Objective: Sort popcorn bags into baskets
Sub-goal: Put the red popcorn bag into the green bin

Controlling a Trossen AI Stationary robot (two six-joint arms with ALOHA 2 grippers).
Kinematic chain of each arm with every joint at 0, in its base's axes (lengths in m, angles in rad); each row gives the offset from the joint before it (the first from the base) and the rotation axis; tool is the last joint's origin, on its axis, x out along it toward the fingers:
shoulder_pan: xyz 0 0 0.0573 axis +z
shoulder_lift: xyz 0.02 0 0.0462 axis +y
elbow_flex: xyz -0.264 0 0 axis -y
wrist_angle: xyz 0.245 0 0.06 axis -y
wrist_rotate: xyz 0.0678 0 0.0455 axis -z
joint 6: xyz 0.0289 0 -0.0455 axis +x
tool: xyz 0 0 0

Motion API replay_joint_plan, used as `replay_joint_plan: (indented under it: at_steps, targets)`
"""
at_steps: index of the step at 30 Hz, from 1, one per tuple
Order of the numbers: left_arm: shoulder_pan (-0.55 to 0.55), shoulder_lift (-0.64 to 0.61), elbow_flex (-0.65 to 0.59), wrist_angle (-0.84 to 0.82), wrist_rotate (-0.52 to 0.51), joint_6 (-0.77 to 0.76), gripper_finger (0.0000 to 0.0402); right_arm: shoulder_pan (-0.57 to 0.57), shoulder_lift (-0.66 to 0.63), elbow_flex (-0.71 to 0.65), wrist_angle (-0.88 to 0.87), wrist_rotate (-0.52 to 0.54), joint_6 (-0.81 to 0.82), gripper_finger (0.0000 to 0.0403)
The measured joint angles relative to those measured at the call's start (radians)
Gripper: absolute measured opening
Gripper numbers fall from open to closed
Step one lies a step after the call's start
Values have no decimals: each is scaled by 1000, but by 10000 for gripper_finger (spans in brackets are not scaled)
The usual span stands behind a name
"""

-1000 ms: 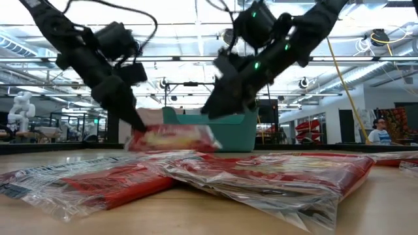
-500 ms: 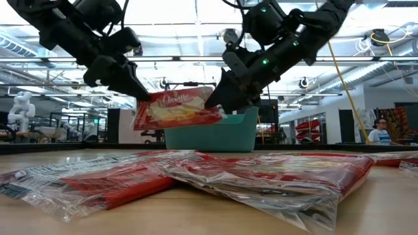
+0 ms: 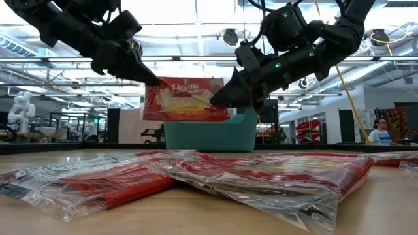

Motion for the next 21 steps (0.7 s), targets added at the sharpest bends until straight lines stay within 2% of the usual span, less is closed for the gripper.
replay_joint_plan:
  at_steps: [3,7,11,14,17,19,21]
  targets:
    - [4,0,1,27,-30,-65,67,-1,0,0,8,-21,-37,11]
    - [16,0,1,23,-68,-150,137,-3,0,0,9,-19,-60,16]
    - [21,-1,1,-5,-131,-180,216,-3,0,0,8,-20,-81,4]
    - [36,-9,1,-47,-138,-199,264,-4,0,0,6,-20,-86,3]
    - [63,-8,2,-109,-63,-242,293,-7,0,0,-6,-17,-100,1]
    - [76,-6,-4,-122,18,-267,300,-7,0,0,-9,-14,-113,1]
    - [80,-4,-28,-108,54,-281,297,-7,0,0,-8,-15,-130,1]
